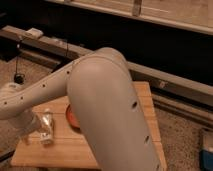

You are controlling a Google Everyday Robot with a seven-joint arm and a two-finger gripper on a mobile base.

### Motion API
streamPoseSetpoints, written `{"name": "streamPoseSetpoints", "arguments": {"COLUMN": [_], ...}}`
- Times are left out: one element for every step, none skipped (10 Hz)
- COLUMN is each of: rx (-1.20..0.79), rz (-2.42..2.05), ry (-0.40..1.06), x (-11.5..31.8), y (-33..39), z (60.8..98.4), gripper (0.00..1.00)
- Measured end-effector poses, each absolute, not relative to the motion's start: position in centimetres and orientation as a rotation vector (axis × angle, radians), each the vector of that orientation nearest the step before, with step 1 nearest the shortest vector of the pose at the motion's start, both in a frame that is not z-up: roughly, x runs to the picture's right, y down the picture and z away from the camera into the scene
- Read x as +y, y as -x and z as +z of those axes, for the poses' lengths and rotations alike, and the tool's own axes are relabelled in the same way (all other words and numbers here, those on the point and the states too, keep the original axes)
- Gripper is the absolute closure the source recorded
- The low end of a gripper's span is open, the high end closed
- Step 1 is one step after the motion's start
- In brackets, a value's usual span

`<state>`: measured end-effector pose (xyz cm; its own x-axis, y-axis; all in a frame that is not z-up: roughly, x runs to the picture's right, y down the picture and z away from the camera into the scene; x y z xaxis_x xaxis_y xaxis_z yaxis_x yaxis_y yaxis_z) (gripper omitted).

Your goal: Place the bottle in the ceramic bowl

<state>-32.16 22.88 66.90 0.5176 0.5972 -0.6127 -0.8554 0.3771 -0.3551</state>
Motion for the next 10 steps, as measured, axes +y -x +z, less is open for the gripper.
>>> {"name": "streamPoseSetpoints", "arguments": {"rx": [0.418,0.42,0.423,0.427,0.432,0.431,0.429,0.431,0.432,0.434], "rz": [0.954,0.945,0.945,0.947,0.949,0.946,0.942,0.944,0.948,0.952], "ry": [0.713,0.717,0.721,0.722,0.723,0.726,0.726,0.727,0.727,0.726], "x": [23.2,23.6,23.5,23.4,23.3,23.4,23.4,23.4,23.1,23.0], "y": [33.0,33.8,34.3,34.4,34.4,34.7,35.1,35.0,35.0,34.9], "z": [67.6,68.6,69.6,70.4,71.4,71.9,72.5,73.2,73.9,74.3], "gripper": [0.35,0.35,0.35,0.35,0.35,0.35,0.35,0.35,0.35,0.35]}}
